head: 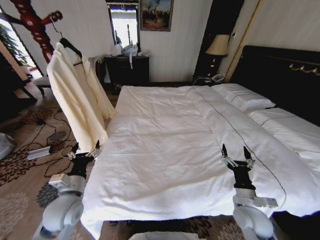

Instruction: Pick up the clothes from the bed and hang them on the clothes hanger.

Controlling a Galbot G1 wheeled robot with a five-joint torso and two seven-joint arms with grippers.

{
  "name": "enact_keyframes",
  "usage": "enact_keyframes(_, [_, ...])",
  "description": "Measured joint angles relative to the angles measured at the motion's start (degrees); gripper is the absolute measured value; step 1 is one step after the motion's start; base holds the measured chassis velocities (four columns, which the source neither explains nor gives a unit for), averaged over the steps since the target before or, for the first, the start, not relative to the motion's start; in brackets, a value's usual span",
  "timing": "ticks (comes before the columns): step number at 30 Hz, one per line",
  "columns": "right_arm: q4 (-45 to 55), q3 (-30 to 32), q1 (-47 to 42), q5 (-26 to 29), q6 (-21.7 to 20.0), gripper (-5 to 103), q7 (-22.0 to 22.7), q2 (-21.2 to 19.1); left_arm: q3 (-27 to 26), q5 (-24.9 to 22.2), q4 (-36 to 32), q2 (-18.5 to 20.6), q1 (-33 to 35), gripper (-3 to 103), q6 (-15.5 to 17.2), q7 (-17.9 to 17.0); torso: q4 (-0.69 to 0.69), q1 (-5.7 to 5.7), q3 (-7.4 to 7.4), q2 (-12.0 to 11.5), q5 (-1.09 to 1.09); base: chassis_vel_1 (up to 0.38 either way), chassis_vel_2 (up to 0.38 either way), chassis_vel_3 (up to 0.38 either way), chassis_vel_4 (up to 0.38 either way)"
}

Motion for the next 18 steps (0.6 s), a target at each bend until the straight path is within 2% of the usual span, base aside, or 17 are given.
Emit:
enact_keyframes(2, [0.6, -0.3, -0.5, -4.0, 0.0, 100, 2.2, 0.4, 0.3, 2.7, -0.5, -2.7, 1.5, 100, -1.1, 1.0, 0.01, 0.00, 0.00, 0.0, -0.01, 0.000, 0.000, 0.000, 0.000])
enact_keyframes(5, [1.2, -0.3, -0.7, -5.9, -0.2, 100, 3.9, 0.7, 0.2, 4.6, -0.9, -5.6, 2.5, 100, -1.8, 1.6, 0.01, 0.00, 0.00, 0.0, -0.01, 0.000, 0.000, 0.000, 0.000])
enact_keyframes(18, [1.5, -0.4, -0.7, -5.6, -0.6, 100, 4.1, 0.6, -0.2, 4.4, -1.0, -6.2, 2.2, 100, -1.8, 1.6, 0.00, 0.00, 0.01, 0.0, -0.01, 0.000, 0.000, 0.000, 0.000])
